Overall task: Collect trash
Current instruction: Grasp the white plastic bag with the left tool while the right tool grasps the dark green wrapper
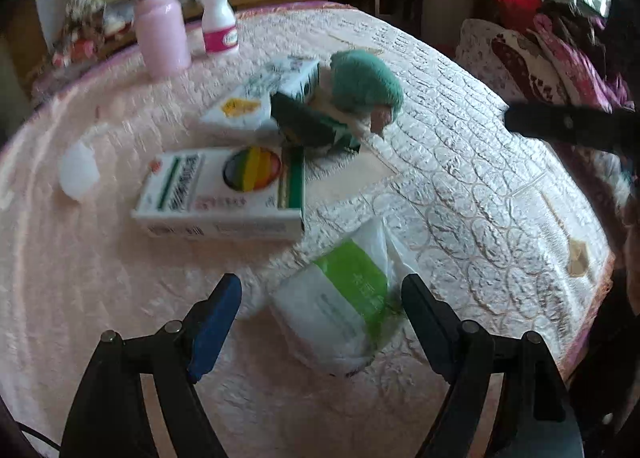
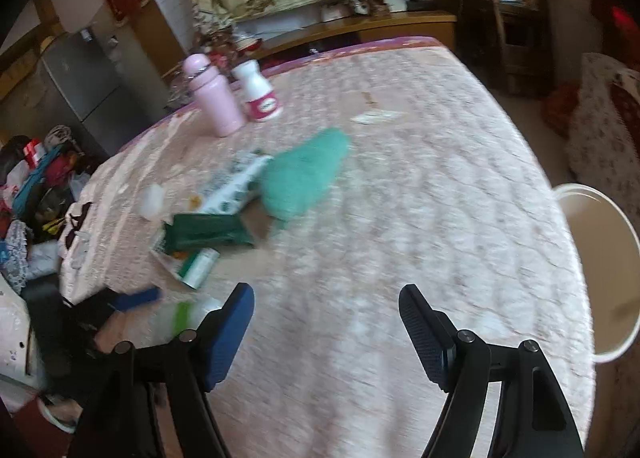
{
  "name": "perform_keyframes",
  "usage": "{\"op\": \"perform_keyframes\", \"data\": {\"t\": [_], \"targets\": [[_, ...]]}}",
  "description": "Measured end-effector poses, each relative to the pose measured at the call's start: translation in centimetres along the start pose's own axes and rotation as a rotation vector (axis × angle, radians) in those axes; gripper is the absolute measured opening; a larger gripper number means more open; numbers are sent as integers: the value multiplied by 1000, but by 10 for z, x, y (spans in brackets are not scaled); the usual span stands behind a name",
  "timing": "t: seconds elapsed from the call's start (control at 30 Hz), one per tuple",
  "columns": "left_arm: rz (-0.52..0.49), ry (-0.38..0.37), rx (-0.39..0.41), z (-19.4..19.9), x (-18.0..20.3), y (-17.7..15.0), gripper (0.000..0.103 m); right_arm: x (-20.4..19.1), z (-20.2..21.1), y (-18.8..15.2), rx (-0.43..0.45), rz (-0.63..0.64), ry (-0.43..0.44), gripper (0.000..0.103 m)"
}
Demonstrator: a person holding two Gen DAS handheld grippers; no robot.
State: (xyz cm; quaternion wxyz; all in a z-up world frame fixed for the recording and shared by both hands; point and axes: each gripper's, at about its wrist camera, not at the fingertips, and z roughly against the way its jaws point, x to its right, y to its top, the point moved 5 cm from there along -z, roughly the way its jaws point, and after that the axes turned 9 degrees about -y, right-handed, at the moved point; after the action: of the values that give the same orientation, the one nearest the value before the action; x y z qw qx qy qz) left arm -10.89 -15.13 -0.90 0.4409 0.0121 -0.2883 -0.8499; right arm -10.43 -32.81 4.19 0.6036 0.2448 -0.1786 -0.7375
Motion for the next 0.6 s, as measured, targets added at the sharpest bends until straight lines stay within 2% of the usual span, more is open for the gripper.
{"op": "perform_keyframes", "data": {"t": [0.07,0.1,0.23,0.4,0.5,0.6], "targets": [[17,-26,3,3,-2,-4,75,-22,-4,11,10,13,23,78],[17,-29,3,5,-2,-6,64,-30,-5,16,17,20,30,78],[7,-34,-14,18,-5,-18,55,-75,-27,38,6,64,45,78],[11,-13,-23,32,-9,-34,52,-113,-66,54,-54,122,23,78],[40,-3,-17,41,-17,-41,52,-118,-81,44,-111,178,7,78],[67,-7,-7,47,-26,-42,52,-107,-76,26,-125,234,-24,78]]}}
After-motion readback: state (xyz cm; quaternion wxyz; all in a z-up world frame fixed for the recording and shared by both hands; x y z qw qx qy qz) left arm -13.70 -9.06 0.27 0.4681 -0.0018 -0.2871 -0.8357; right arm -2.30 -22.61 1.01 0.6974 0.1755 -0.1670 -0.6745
